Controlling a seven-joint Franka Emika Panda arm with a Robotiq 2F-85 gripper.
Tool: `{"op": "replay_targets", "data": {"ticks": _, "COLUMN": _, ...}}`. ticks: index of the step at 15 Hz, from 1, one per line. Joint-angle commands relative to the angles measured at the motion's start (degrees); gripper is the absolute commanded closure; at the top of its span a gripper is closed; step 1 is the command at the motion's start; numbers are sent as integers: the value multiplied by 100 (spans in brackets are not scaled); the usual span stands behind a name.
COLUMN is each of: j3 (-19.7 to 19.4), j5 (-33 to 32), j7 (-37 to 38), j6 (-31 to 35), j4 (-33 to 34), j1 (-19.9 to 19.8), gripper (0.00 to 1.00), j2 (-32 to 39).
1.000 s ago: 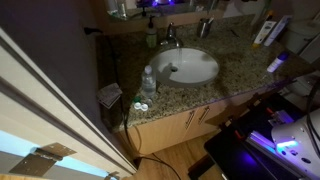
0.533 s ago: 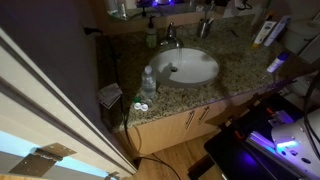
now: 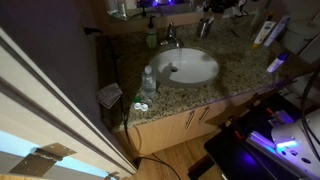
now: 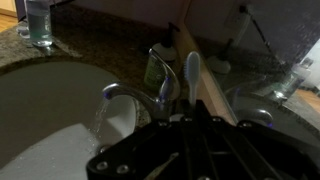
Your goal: Pick up the tooth brush wet it and put it back in the holder then close the tap
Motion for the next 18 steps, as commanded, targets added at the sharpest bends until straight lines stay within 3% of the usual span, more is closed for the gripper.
{"op": "replay_targets", "data": {"ticks": 1, "j3": -51, "j5": 67, "j7": 207, "j6": 247, "j4": -25, "j1": 44, "gripper": 98, "j2": 74}}
{"op": "replay_targets", "data": {"ticks": 10, "j3": -81, "j5": -44, "j7": 550, "j6": 762, "j4": -28, "j1": 73, "gripper": 98, "j2": 72}}
{"op": "replay_targets", "data": {"ticks": 11, "j3": -97, "j5": -79, "j7": 587, "j6": 829, "j4": -42, "j1": 96, "gripper": 68, "j2": 41}}
{"op": "replay_targets", "data": {"ticks": 12, "j3": -128, "j5": -148, "j7": 576, "j6": 921, "j4": -51, "j1": 133, "gripper": 67, "j2": 6}}
{"op": "replay_targets", "data": {"ticks": 18, "j3": -298, "j5": -924, "j7": 373, "j6": 1551, "j4": -94, "j1": 423, "gripper": 25, "j2": -514}}
